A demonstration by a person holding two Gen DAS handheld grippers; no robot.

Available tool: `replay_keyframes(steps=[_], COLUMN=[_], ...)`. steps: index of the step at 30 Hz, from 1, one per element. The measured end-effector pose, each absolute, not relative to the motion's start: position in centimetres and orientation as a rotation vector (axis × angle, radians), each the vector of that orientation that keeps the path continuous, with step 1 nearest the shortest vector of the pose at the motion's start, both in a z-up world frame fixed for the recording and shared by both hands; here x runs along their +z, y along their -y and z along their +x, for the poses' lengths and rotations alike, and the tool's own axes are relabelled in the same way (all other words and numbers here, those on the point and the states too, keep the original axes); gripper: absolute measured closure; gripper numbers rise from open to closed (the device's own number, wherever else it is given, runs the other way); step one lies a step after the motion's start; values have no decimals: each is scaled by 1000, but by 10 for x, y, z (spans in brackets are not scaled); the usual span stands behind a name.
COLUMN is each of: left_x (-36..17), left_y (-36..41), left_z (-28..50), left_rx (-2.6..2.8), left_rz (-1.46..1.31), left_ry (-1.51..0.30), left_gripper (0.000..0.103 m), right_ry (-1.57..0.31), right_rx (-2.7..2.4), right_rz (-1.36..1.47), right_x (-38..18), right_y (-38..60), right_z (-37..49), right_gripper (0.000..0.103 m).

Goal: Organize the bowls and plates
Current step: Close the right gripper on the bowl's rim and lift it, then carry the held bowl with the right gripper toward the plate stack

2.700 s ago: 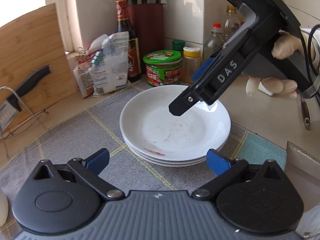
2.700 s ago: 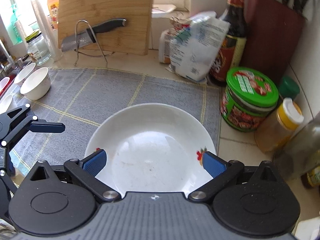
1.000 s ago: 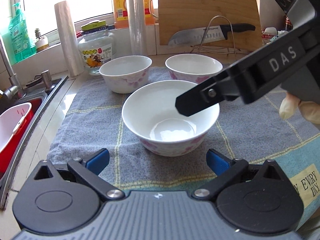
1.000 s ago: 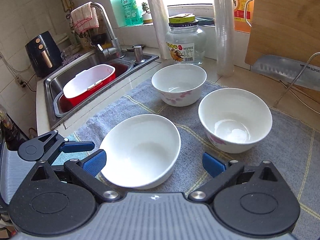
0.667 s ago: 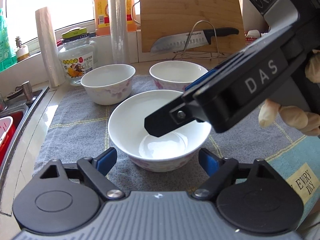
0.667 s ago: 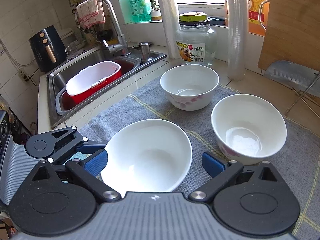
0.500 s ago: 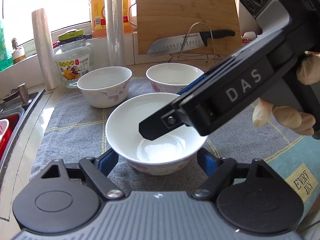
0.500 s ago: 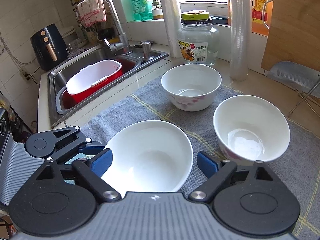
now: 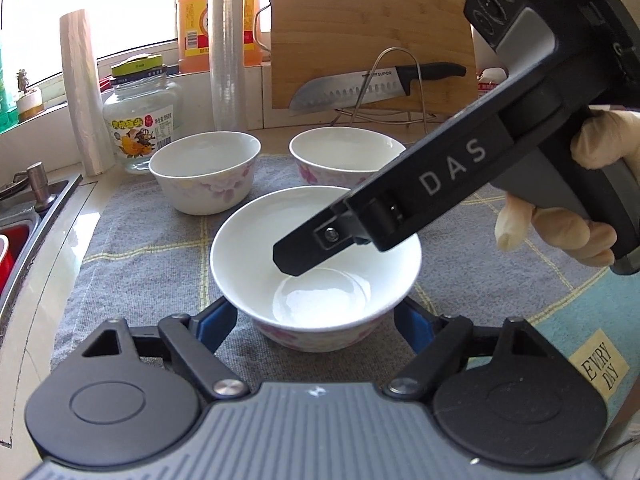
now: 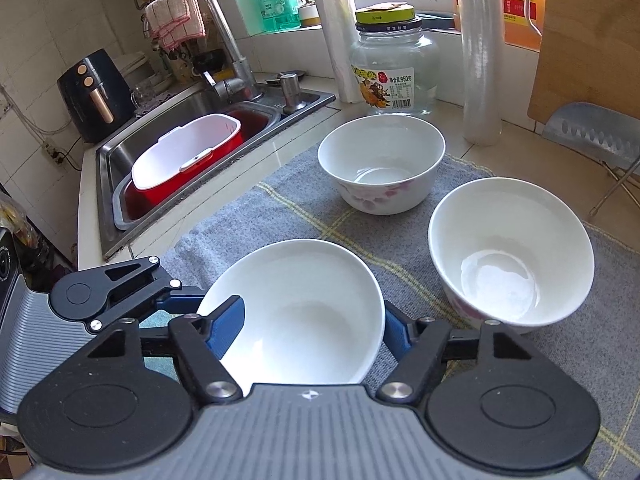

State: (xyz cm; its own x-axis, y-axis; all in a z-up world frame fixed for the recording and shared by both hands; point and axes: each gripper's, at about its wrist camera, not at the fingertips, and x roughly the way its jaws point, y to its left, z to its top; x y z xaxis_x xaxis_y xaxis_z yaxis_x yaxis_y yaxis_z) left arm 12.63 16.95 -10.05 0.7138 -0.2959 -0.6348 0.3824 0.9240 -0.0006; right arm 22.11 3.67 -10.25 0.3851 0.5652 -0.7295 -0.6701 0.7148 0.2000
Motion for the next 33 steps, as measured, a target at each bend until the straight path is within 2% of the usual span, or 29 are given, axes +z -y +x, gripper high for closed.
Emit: replay_keyframes(steps=[20,33], left_x=[-81,-76], left_y=[-155,-117], left_z=[109,98], left_rx=[-399,-461], left_rz=[188,194], left_ry=[-681,-690], left_gripper=[18,18], right_ry=[-881,-866], right_rx=[775,723], right_rz=[-102,-72], right_x=[-89,-82], right_y=[-11,37], right_z=[204,184], right_gripper=[26,26])
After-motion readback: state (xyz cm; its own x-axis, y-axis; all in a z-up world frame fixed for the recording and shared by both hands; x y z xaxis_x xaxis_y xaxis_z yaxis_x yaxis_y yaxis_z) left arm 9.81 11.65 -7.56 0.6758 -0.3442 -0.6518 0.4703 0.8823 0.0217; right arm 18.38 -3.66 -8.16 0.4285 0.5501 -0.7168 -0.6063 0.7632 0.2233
